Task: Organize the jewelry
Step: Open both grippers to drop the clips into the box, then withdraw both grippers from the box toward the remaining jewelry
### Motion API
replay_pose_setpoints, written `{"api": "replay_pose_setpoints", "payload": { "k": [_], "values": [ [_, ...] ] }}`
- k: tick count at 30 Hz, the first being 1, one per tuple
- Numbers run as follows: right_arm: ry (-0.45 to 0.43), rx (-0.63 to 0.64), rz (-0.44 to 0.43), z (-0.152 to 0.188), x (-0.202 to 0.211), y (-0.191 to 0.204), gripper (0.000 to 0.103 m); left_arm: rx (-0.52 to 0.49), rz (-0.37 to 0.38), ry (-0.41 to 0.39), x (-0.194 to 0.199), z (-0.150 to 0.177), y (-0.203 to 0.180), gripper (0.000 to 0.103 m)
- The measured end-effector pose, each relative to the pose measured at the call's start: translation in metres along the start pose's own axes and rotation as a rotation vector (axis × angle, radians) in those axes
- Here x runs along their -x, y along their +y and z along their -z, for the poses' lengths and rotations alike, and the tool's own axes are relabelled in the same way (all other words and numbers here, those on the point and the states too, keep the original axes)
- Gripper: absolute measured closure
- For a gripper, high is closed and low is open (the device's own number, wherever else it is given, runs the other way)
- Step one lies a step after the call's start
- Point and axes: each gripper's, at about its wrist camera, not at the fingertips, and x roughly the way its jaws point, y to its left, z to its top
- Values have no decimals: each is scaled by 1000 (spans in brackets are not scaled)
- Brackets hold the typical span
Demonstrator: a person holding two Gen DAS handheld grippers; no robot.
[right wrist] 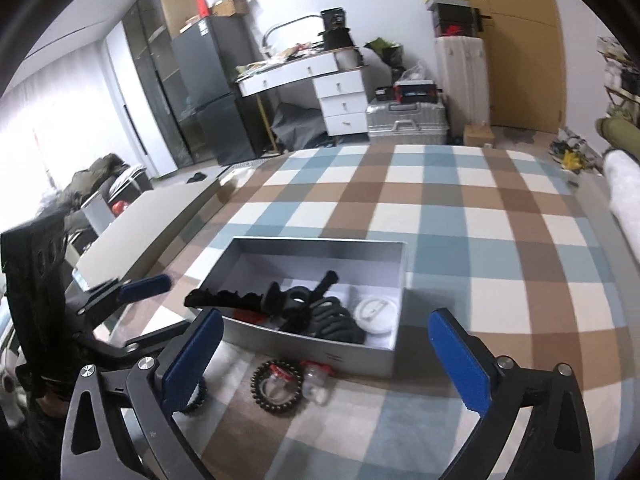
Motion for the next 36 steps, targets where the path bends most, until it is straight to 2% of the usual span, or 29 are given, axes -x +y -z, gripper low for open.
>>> {"api": "replay_pose_setpoints", "payload": {
  "k": [9, 18, 26, 30, 33, 36],
  "values": [
    [60, 13, 27, 17, -6, 1, 0, 11, -56, -11, 16, 17, 13, 1],
    [94, 64, 50, 23, -13, 10, 0, 14, -60, 19, 11, 24, 16, 1],
    [157, 77, 75, 28, -25, 6, 0, -27, -73, 72, 6, 30, 12, 1],
    [211, 93, 94, 34, -35, 7, 0, -66, -63, 124, 0, 33, 7, 1],
    [247, 136, 78, 40, -41, 15, 0, -105, -63, 152, -2, 37, 2, 1],
    [246, 181, 90, 43, -42, 23, 0, -124, -46, 167, -4, 40, -3, 1]
  ]
}}
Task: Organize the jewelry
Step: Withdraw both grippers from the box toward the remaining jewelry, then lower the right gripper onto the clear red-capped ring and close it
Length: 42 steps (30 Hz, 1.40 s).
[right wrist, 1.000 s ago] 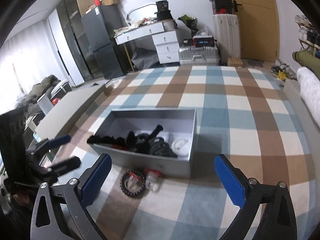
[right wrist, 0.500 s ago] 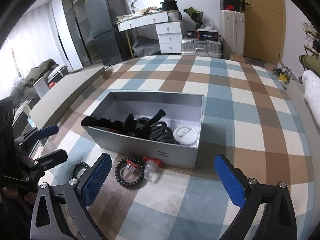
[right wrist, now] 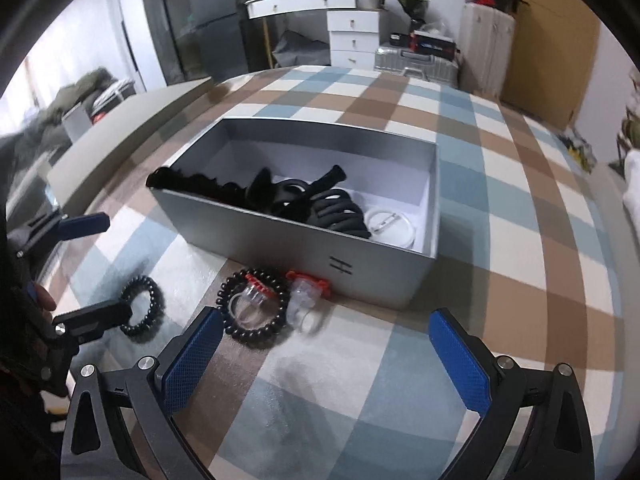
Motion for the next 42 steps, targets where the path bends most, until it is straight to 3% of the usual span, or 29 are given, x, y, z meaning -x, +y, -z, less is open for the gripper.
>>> {"api": "replay_pose_setpoints", "payload": {
  "k": [5, 10, 13, 17, 19, 24, 29, 33, 36, 42],
  "values": [
    [1, 0, -5, 1, -3, 0, 4, -11, 2, 22, -3, 1, -3, 1],
    [31, -16, -35, 2, -8, -3, 32, -16, 7, 36, -5, 2, -3, 1],
    [41, -9, -39, 2, -10, -2, 38, -23, 7, 41, -5, 2, -5, 1],
    [37, -33, -30, 2, -13, -5, 40, -28, 6, 44, -7, 3, -6, 1],
    [40, -42, 3, 2, -15, -7, 45, -27, 5, 45, -7, 3, -6, 1],
    [76, -62, 61, 4, -20, -18, 45, -25, 3, 49, -8, 3, -5, 1],
    [55, -52, 27, 4, -16, -15, 50, -29, 7, 50, -8, 4, -6, 1],
    [53, -30, 23, 4, -19, -7, 63, -31, 8, 51, -8, 4, -7, 1],
    [54, -13, 28, 4, -22, -2, 67, -32, 9, 55, -8, 4, -7, 1],
    [54, 3, 16, 4, -22, 2, 67, -35, 15, 58, -8, 5, -8, 1]
  ]
}}
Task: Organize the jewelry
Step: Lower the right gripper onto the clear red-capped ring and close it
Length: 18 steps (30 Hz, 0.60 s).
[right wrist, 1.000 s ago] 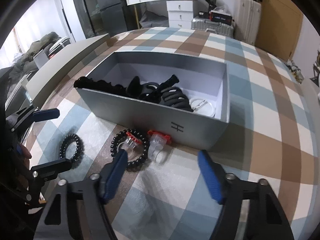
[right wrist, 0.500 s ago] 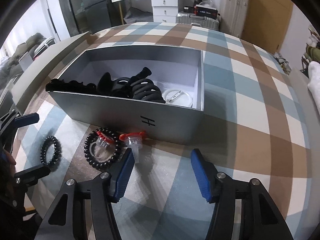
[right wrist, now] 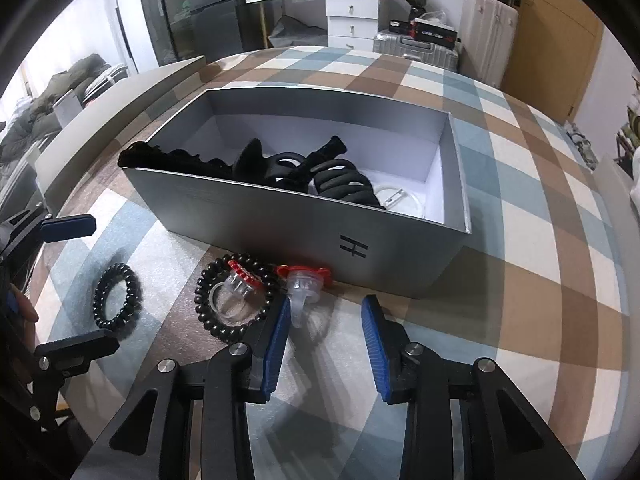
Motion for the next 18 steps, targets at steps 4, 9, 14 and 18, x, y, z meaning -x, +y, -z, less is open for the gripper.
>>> {"api": "replay_pose_setpoints", "payload": {
  "k": [4, 9, 14, 18],
  "values": [
    [-11, 18, -8, 0, 0, 7, 67, 2, 1, 5, -1, 0, 1, 1],
    [-34, 25, 6, -1, -3, 12, 76, 6, 2, 10, -2, 0, 1, 1],
    [-44, 5, 2, -3, -3, 9, 85, 3, 1, 15, -3, 1, 1, 1],
    [-65, 29, -27, -3, 6, 13, 85, 0, 3, 18, -2, 1, 1, 1]
  ]
}}
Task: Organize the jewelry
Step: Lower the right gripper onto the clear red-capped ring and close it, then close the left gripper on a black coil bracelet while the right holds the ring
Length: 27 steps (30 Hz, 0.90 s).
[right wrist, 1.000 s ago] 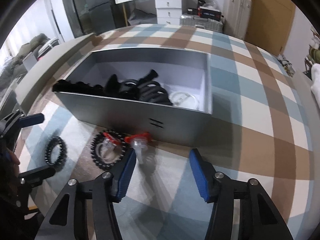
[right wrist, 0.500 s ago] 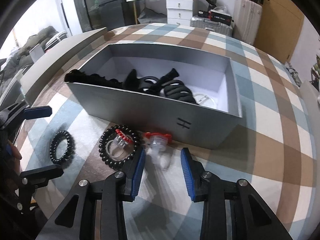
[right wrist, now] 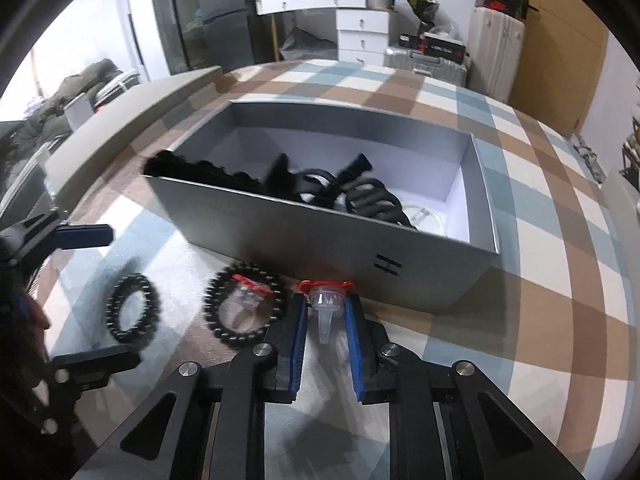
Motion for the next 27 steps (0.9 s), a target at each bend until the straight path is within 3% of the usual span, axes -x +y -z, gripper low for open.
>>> {"api": "replay_pose_setpoints", "payload": {
  "k": [11, 18, 23, 27],
  "values": [
    [-94, 20, -31, -9, 31, 8, 85, -107, -6, 79, 0, 10, -3, 1],
    [-96, 13, -32, -10, 32, 5, 85, -55, 19, 32, 10, 6, 15, 2],
    [-99, 16, -31, -9, 34, 5, 85, -9, 18, 19, 9, 4, 24, 27],
    [-99, 16, -31, -9, 34, 5, 85, -14, 17, 44, 0, 5, 24, 65]
  ]
}}
